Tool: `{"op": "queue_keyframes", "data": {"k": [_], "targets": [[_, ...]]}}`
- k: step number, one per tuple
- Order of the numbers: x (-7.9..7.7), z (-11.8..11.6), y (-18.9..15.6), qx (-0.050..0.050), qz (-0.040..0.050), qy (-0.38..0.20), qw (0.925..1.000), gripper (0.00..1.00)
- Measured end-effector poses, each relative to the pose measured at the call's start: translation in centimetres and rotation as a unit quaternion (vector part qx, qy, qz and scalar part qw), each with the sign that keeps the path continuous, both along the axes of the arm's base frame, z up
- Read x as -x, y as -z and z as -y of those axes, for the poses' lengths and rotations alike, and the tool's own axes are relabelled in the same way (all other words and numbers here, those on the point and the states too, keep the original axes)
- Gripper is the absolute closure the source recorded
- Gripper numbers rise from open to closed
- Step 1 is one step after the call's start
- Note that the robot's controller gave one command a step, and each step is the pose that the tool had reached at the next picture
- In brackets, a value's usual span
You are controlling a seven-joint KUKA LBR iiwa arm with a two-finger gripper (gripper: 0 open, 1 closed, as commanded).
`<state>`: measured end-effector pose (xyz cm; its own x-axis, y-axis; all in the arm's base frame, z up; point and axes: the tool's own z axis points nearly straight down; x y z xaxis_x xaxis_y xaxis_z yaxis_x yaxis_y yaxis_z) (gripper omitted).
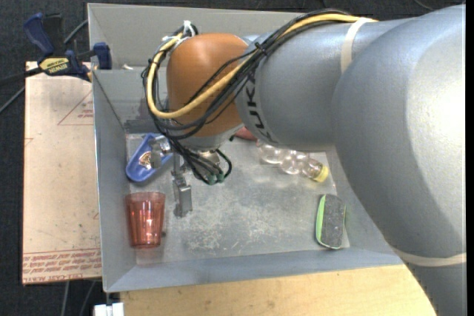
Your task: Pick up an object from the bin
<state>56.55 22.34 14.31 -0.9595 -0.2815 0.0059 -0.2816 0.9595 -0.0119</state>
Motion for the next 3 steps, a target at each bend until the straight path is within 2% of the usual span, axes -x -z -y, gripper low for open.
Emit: {"op": "queue_keyframes", "data": {"k": [1,2,3], "targets": [[0.0,0.0,0.0,0.0,0.0,0.0,1.0,0.0],[-0.4,4.8,2.5,0.0,0.0,-0.013,0.9999,0.0],[7.3,-3.4,5.1,-0.002,-0.0013,-0.051,0.9987,0.0]]}}
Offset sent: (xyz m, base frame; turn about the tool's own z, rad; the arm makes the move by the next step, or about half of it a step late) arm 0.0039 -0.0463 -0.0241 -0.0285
